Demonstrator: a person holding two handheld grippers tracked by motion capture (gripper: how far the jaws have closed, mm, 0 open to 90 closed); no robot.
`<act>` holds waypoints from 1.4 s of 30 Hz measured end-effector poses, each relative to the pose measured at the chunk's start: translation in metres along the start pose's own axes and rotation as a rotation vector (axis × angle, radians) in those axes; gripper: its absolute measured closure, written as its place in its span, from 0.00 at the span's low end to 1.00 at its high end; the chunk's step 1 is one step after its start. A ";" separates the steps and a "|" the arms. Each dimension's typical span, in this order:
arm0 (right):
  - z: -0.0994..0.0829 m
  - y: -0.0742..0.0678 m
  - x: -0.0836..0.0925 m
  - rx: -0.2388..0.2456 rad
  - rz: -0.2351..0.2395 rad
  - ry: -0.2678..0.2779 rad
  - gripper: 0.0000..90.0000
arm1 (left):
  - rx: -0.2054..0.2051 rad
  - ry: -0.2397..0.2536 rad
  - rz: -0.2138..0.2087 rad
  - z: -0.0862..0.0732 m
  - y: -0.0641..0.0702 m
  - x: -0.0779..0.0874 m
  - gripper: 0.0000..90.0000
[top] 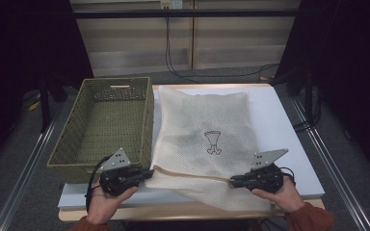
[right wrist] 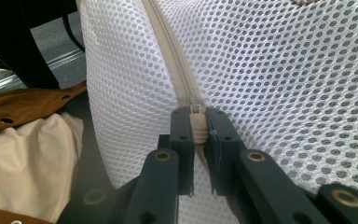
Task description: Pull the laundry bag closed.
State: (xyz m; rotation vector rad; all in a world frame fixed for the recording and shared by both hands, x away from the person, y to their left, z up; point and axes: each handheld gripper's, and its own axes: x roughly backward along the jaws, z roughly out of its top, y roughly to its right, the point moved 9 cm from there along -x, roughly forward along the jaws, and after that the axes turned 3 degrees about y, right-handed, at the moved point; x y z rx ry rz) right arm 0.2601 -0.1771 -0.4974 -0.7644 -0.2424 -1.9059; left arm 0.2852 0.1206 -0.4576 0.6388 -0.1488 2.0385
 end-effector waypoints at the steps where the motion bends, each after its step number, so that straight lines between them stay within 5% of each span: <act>1: 0.000 0.000 0.000 0.001 -0.001 -0.001 0.92 | -0.002 -0.005 0.007 0.000 0.000 0.000 0.95; 42: -0.007 0.002 0.013 -0.018 -0.028 0.020 0.92 | -0.007 0.000 0.000 -0.001 0.001 -0.001 0.95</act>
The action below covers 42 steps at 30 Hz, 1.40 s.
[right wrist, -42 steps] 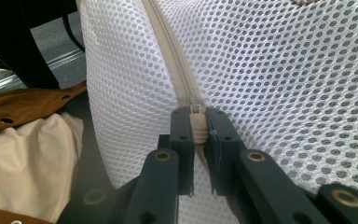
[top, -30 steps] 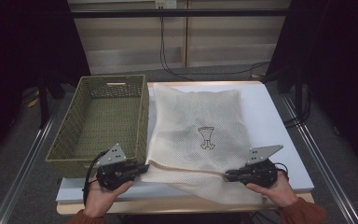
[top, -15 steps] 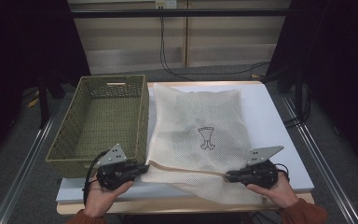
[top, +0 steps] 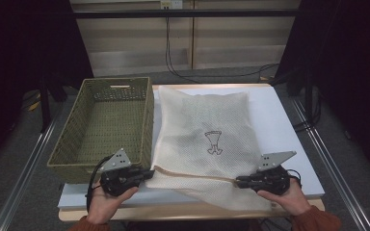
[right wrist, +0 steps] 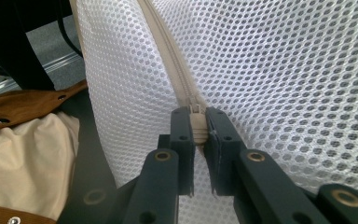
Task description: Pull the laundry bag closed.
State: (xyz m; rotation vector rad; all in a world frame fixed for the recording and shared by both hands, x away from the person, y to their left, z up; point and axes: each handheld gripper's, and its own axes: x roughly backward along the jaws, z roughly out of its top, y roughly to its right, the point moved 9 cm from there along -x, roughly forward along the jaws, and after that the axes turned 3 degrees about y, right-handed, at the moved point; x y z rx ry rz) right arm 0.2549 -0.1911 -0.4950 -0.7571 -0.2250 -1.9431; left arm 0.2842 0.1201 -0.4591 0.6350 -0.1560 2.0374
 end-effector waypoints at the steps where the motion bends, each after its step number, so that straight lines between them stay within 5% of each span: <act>1: 0.000 0.000 0.001 0.002 -0.005 0.000 0.92 | -0.001 -0.001 -0.006 -0.001 0.000 0.000 0.95; 42: -0.018 0.009 0.018 -0.043 -0.054 0.004 0.92 | 0.000 -0.014 0.009 -0.004 -0.003 0.001 0.95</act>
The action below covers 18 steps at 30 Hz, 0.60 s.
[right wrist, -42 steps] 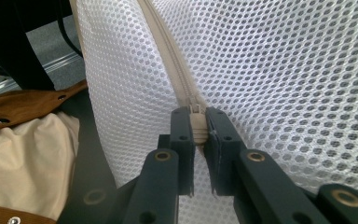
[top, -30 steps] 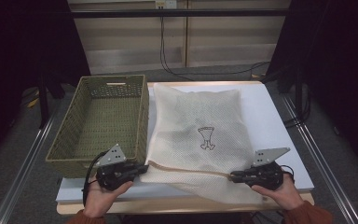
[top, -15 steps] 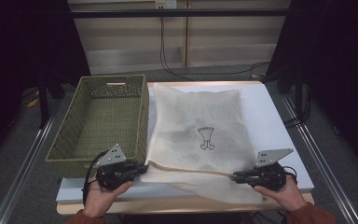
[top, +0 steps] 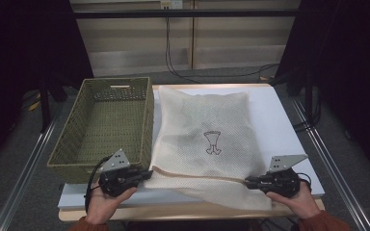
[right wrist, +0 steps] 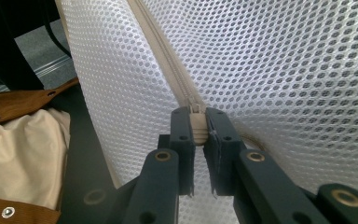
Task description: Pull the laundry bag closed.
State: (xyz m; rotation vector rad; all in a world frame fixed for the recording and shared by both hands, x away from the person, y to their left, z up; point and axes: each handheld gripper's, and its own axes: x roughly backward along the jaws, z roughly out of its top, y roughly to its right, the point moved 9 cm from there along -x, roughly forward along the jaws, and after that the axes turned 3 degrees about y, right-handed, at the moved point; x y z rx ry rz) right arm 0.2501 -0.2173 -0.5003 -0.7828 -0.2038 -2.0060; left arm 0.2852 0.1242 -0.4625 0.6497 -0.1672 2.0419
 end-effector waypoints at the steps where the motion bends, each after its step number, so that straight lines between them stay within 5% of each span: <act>1: 0.000 0.000 0.000 0.000 0.000 0.002 0.92 | -0.001 -0.003 0.001 0.000 0.000 0.000 0.95; 18: -0.005 0.005 0.006 -0.010 -0.027 0.000 0.92 | 0.001 -0.001 -0.004 0.000 0.000 0.001 0.95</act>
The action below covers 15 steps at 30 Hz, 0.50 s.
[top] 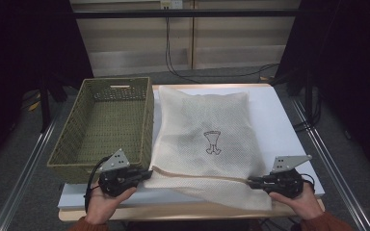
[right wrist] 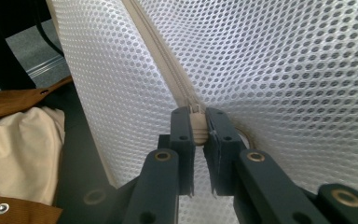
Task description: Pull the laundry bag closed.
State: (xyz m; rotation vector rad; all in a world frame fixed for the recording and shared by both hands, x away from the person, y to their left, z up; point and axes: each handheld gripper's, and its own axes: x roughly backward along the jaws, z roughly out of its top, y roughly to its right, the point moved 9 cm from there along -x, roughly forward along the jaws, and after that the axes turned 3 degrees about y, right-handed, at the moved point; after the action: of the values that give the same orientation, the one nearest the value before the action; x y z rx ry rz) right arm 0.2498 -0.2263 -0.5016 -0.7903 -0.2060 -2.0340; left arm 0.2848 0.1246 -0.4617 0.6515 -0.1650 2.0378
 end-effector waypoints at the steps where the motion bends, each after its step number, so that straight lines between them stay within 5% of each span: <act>1: -0.001 0.001 0.000 0.002 -0.001 -0.005 0.92 | 0.003 0.000 0.002 0.000 0.000 0.000 0.95; 15: -0.010 0.014 0.013 -0.038 -0.047 0.005 0.92 | 0.007 -0.002 0.001 -0.001 0.000 0.000 0.95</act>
State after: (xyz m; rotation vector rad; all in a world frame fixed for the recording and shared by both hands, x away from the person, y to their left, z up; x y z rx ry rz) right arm 0.2513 -0.2476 -0.5034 -0.8109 -0.1860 -2.0891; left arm 0.2845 0.1246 -0.4627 0.6582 -0.1595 2.0398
